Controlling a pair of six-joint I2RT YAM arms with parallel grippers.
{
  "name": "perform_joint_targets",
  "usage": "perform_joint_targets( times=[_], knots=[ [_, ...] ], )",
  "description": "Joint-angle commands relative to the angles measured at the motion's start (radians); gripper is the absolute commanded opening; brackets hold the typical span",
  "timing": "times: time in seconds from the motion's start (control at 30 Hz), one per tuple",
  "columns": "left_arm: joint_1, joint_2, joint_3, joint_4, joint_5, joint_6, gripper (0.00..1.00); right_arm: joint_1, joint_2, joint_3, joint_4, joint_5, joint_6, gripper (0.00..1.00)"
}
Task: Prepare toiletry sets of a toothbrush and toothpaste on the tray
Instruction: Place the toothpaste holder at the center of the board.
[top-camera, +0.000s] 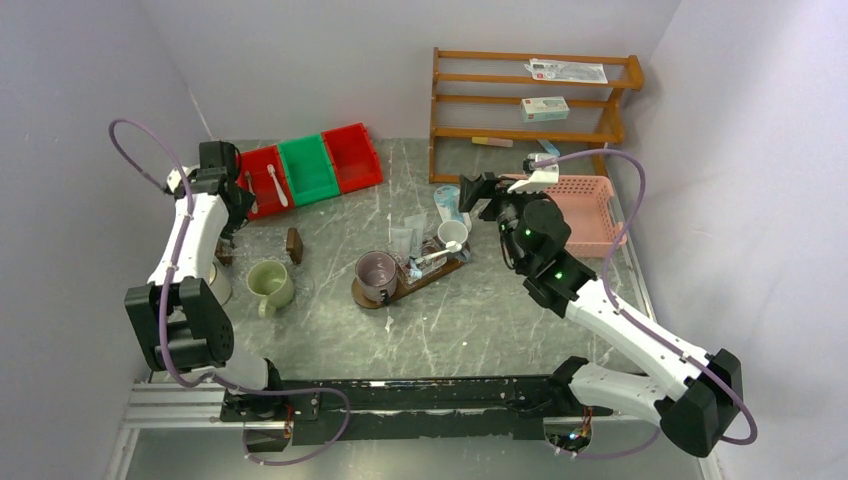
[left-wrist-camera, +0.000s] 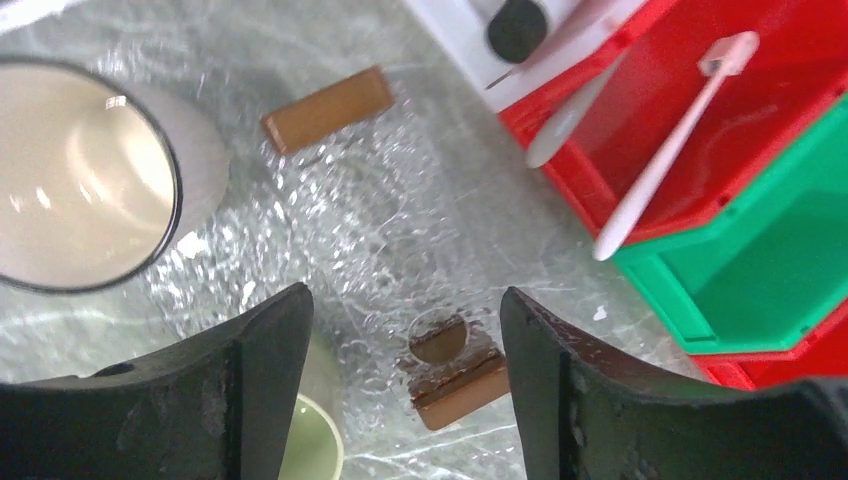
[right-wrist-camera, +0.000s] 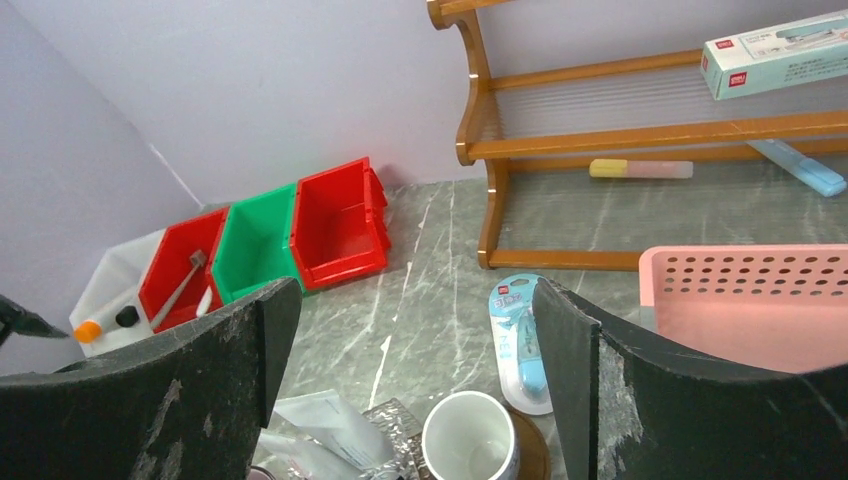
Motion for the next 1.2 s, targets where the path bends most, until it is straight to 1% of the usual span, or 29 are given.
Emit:
perform_joint_targets(
  times=[0.0,0.07,0.17,0.3,0.43,0.53,0.67,0.77,0.9,1.03,1.17],
  knots=[
    [0.014,0.022,0.081,0.055,-0.017,0.269,0.74,-0.004,-0.027,-0.025,0.017,0.037,-0.023,0.91],
    [0.018,0.063,0.120,0.086,0.011,0.367,0.75,-0.005,-0.033,-0.026,0.013,0.043,-0.032,0.93],
    [0.027,0.150,0.198,0.086,0.036,0.469,0.76,-0.003,-0.043,-0.034,0.012,0.063,-0.050,0.94],
    [0.048,0.243,0.283,0.096,0.057,0.574,0.76,-0.002,-0.061,-0.049,0.020,0.090,-0.069,0.95],
    [0.091,0.326,0.370,0.101,0.142,0.664,0.75,-0.002,-0.077,-0.071,0.038,0.112,-0.088,0.96],
    [0.129,0.359,0.395,0.134,0.198,0.711,0.75,-0.001,-0.083,-0.080,0.049,0.119,-0.097,0.96],
    [0.172,0.393,0.408,0.193,0.302,0.741,0.73,-0.001,-0.081,-0.098,0.077,0.122,-0.111,0.96],
    [0.198,0.428,0.432,0.211,0.351,0.747,0.69,0.001,-0.081,-0.103,0.085,0.122,-0.117,0.96],
    [0.233,0.493,0.487,0.202,0.408,0.753,0.61,0.003,-0.085,-0.110,0.092,0.132,-0.123,0.96],
    [0.237,0.556,0.534,0.177,0.456,0.772,0.54,0.003,-0.081,-0.117,0.104,0.132,-0.126,0.96],
    [0.239,0.602,0.546,0.177,0.480,0.772,0.49,0.004,-0.077,-0.115,0.104,0.130,-0.126,0.96]
  ],
)
